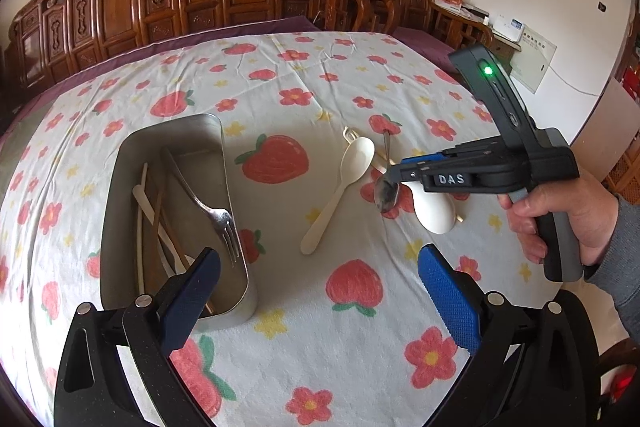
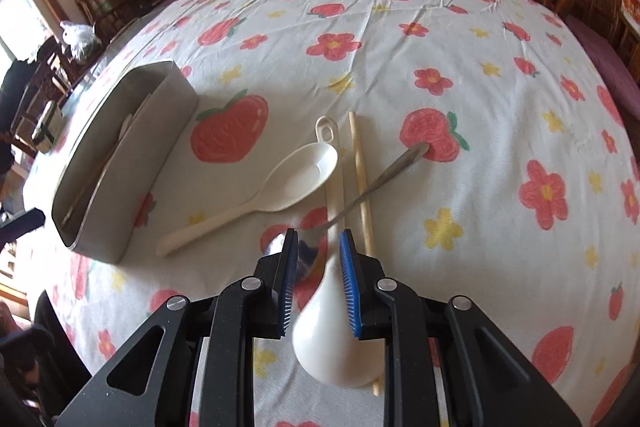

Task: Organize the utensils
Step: 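Grasp a metal spoon from the pile with the right tool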

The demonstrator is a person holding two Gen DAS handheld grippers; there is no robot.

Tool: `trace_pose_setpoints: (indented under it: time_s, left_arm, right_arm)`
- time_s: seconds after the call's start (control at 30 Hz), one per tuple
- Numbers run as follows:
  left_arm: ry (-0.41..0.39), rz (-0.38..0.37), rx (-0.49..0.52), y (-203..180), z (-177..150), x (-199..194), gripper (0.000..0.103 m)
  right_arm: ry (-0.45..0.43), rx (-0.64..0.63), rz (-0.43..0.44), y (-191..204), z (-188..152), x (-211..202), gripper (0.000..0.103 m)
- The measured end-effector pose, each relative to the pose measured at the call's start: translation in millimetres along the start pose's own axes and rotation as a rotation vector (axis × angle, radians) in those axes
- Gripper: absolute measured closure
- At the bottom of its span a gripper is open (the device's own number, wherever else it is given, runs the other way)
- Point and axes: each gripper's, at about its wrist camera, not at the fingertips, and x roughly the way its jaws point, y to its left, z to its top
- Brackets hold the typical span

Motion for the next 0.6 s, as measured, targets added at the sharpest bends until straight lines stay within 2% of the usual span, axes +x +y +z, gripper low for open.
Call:
trace_pose_setpoints:
  time_s: [0.27,0.33,0.4,0.53,0.6]
  left_arm:
    - [-0.003,-0.004,-0.002,1,0,-2,0.008]
    - [-0.003,-0.007,-0.005,1,-1,-2,0.008]
    - [-0.003,-0.009,-0.008,1,-2,-4,0.008]
    - [-0.003,-0.012,-0.013,2,-6,-6,0.008]
    - [-0.002,-0.012,-0.014,2,-8,-6,0.008]
  right_arm:
    - [0.035,0.221,-0.004,-14,14,17,0.079]
    - [0.045,0.235,-0.018,-14,15,21,0.079]
    - [0.037,0.244,-0.044,-12,16,22,0.082]
    - [0.024,0.272,-0.062,-14,15,18,0.095]
    - [0.026,0.273,-0.063,-15,16,17,0.099]
